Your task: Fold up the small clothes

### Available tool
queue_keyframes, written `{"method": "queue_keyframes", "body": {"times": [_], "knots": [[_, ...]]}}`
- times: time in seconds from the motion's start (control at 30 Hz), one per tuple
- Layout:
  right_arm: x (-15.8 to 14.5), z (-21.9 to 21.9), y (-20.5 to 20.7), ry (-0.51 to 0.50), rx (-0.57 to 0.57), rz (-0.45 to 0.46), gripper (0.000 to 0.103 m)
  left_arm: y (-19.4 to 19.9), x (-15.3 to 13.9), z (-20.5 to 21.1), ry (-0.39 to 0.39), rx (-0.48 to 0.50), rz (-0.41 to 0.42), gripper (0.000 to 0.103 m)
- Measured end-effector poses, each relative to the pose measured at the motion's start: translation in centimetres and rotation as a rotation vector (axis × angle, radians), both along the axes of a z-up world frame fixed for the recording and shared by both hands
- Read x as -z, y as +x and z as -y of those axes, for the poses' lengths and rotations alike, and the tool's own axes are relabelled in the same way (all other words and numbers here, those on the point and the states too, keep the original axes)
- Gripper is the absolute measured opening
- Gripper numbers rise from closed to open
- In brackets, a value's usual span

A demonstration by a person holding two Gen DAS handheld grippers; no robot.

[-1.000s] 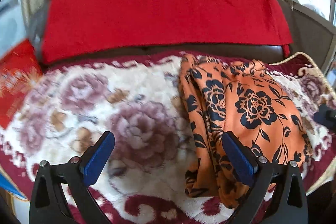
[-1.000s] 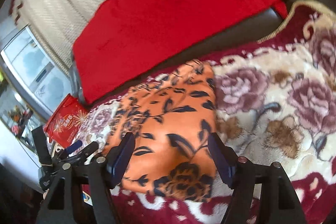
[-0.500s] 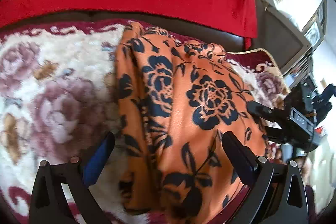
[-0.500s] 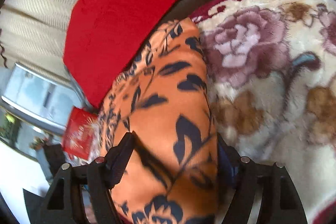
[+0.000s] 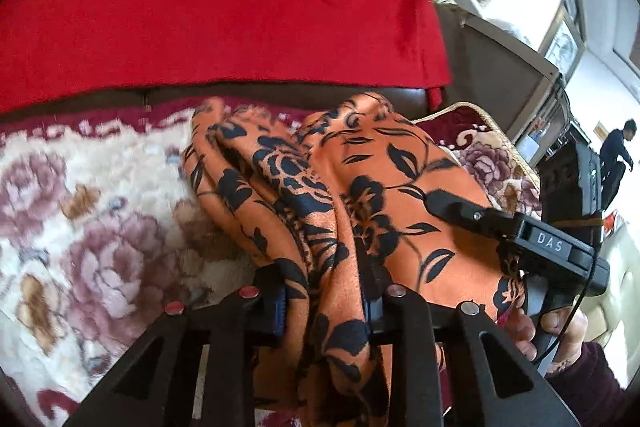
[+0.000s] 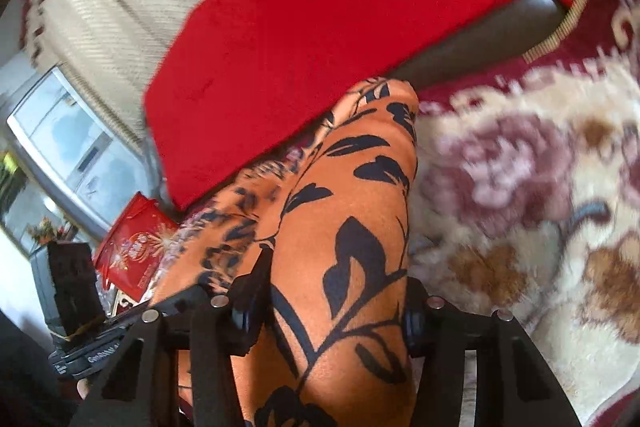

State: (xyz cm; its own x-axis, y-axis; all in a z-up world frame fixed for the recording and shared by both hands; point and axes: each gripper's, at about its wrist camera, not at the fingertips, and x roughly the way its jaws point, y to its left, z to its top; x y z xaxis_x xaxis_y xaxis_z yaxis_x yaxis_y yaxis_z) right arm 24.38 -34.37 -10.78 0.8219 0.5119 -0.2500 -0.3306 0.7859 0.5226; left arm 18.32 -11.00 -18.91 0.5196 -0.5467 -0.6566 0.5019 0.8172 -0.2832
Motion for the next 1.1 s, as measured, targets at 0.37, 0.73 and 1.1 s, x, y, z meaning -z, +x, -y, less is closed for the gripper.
{"method": "queue_keyframes", "body": {"times": [0.37, 0.73, 1.1], "knots": [[-2.7, -1.7, -4.8, 0.042, -0.069, 0.211, 0.054, -4.4, -4.9, -3.2, -0.041, -0.033, 0.196, 0.028], [3.6, -2.6, -2.4, 0.024, -0.017, -0.024, 0.055, -3.2, 0.5, -3.3, 0.17, -0.118, 0.074, 0.032], [0.8, -0.5, -8.9, -0.15, 0.203, 0.141, 0.064, -5.6, -1.2, -7.0, 0.187, -0.335, 0.111, 0.065]]}}
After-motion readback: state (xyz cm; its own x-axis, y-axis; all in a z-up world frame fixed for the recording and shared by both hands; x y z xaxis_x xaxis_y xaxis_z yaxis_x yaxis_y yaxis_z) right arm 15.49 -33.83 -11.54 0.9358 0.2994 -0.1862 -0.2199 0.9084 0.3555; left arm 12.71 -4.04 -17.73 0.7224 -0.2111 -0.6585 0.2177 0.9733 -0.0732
